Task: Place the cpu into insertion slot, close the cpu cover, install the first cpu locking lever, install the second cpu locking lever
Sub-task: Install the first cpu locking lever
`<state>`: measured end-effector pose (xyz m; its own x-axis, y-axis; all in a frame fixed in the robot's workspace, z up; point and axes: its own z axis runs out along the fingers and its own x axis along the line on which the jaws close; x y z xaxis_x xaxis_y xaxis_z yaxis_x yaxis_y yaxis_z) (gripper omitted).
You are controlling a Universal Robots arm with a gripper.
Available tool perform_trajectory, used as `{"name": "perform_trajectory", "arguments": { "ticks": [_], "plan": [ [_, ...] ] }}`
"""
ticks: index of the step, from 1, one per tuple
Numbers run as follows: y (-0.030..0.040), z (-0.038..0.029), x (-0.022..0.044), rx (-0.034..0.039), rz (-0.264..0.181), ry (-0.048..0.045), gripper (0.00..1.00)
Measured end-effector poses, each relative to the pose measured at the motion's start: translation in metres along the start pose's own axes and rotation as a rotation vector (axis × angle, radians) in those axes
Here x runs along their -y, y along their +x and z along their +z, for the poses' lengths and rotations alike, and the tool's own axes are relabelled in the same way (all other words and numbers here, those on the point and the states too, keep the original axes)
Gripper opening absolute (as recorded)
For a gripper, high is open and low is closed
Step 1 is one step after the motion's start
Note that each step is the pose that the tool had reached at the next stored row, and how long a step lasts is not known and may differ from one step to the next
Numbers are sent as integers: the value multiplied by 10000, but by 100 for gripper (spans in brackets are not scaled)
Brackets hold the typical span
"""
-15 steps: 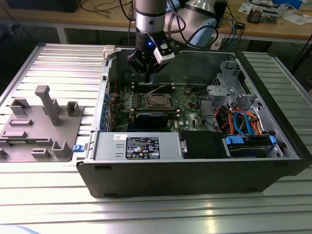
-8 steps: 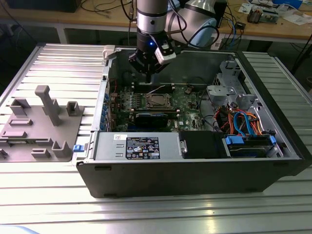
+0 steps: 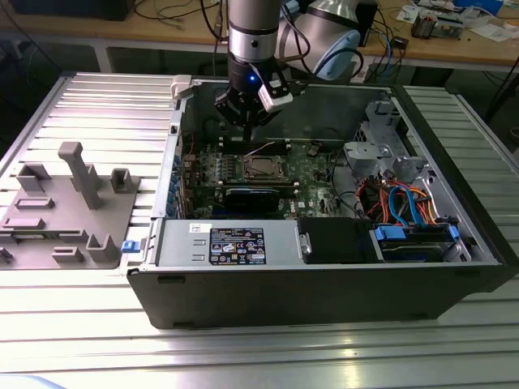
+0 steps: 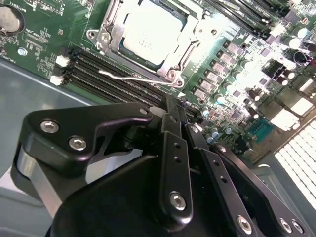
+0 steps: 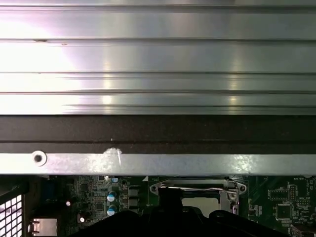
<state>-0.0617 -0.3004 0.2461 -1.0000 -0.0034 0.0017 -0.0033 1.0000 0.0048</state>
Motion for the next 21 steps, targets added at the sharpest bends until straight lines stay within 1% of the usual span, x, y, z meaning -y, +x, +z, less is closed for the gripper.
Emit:
{"name": "perform_trajectory", "arguments": {
  "ticks": [6,11,21],
  "plan": [
    [-2,25,0,-1,1,2,11],
    [-15,67,0,0,1,12,11],
    [-24,116,1,-1,0,15,11]
  ]
}}
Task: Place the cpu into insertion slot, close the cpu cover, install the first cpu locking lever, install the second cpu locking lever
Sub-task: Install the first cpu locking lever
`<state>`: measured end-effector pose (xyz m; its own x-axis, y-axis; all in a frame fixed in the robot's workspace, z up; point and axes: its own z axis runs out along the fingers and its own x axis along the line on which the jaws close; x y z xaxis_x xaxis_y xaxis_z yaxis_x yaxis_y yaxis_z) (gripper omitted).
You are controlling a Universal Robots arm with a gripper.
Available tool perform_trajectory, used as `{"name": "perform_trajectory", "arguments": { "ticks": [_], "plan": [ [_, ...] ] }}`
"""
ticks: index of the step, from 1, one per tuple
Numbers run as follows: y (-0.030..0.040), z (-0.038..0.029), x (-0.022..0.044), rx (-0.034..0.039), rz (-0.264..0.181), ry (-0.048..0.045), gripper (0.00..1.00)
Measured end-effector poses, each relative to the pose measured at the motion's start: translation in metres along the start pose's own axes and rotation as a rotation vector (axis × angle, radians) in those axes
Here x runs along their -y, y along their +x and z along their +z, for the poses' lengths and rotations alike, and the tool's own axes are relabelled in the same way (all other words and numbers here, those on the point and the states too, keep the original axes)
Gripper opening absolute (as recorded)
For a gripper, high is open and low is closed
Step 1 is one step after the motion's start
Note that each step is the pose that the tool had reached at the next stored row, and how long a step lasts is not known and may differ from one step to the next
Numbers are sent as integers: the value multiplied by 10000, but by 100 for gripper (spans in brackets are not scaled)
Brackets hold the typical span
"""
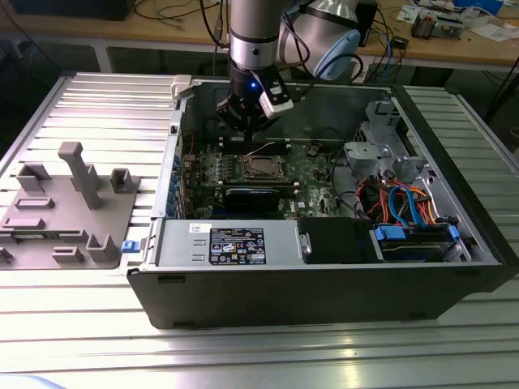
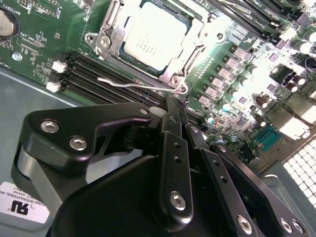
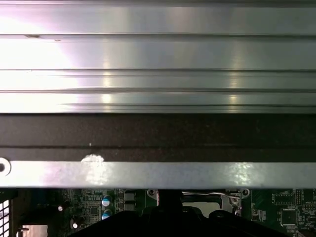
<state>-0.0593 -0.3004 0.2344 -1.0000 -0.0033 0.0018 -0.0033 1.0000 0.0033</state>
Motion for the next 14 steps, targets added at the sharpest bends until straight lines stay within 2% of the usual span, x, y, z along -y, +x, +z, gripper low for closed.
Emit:
{"name": "perform_trajectory", "arguments": {
  "ticks": [14],
  "plan": [
    [-32,88,-11,-1,1,3,11]
  ]
}}
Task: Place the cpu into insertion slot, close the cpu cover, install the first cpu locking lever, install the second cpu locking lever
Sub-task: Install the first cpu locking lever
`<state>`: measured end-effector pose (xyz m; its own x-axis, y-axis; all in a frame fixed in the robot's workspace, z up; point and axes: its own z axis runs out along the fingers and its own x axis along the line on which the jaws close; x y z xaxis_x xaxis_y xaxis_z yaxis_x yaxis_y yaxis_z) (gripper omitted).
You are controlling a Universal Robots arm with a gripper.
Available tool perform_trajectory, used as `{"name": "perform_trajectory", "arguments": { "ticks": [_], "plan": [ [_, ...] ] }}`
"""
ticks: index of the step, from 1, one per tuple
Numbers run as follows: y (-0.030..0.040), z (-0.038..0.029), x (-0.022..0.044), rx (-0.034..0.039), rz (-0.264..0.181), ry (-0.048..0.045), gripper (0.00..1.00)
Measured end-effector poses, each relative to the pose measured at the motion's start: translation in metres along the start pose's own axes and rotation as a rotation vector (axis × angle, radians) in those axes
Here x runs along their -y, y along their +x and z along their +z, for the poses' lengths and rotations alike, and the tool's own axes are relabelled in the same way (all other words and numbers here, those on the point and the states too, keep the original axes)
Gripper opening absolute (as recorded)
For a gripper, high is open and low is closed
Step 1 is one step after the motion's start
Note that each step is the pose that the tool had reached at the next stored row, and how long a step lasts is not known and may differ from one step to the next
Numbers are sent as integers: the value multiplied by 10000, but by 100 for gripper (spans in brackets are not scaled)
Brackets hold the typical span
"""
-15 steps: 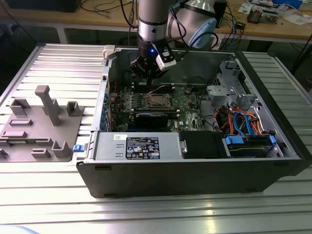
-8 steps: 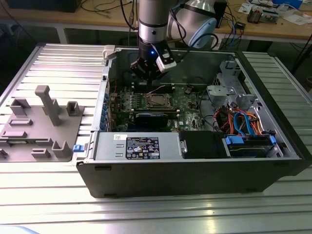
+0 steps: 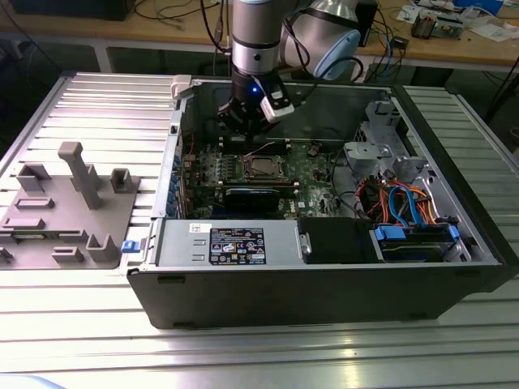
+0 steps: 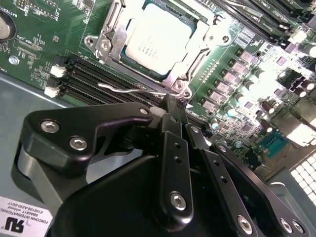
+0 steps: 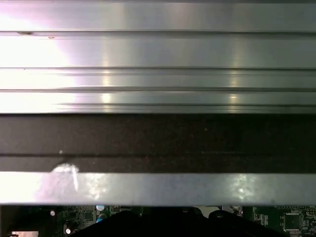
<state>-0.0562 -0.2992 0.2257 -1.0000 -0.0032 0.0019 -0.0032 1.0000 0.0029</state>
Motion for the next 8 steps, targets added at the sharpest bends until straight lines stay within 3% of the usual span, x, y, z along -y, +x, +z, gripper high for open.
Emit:
{"name": "perform_trajectory", "arguments": {
  "ticks": [5,8],
  "plan": [
    [-14,26,-32,0,-46,2,11],
    [-26,53,-36,-2,-300,21,11]
  ]
}}
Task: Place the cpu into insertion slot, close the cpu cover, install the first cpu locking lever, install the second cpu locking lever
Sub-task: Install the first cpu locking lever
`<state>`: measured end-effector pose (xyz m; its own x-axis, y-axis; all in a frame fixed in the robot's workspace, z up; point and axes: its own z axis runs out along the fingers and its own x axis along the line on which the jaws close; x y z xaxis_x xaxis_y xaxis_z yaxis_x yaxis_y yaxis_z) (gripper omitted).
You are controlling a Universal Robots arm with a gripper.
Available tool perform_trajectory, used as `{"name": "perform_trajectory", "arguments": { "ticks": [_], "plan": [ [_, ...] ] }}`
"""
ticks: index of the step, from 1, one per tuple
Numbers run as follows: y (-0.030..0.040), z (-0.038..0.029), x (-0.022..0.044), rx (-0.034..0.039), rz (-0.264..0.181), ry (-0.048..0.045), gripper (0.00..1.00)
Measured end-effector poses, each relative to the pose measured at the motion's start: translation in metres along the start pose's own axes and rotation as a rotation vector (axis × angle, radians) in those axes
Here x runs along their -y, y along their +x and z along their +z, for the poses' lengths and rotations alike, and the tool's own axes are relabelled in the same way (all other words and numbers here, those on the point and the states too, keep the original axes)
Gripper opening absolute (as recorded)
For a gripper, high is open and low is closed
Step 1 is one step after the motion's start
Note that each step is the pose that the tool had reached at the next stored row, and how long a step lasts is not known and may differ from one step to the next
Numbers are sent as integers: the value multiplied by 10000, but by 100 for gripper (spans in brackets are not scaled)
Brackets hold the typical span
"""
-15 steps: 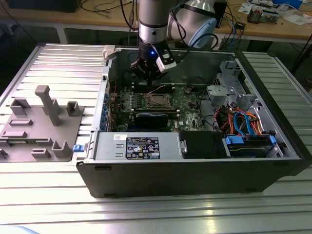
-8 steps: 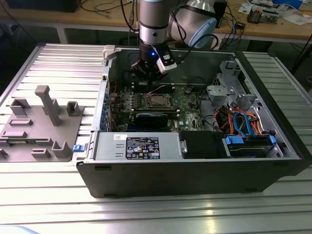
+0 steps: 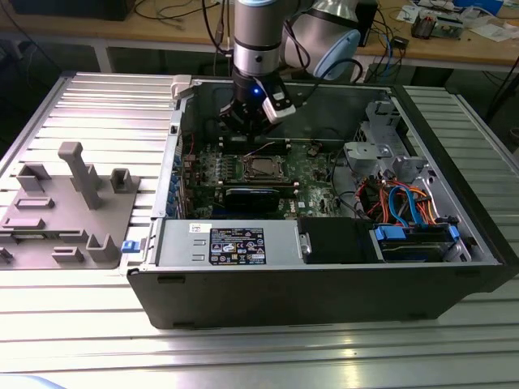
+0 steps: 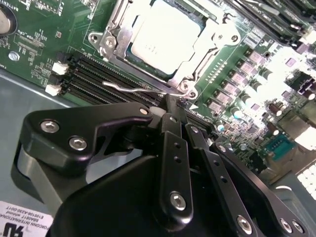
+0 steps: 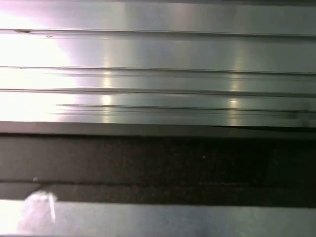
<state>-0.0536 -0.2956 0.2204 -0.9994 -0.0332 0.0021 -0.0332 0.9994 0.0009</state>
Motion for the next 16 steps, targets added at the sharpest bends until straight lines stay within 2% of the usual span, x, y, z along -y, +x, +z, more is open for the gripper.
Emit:
{"name": "perform_trajectory", "arguments": {
  "ticks": [7,12,14,16],
  "plan": [
    [-48,46,-15,-3,-58,10,11],
    [-108,74,-16,-15,-77,11,11],
    [-139,87,-16,-25,-81,10,11],
    [-209,112,-22,-44,-102,10,11]
  ]
}}
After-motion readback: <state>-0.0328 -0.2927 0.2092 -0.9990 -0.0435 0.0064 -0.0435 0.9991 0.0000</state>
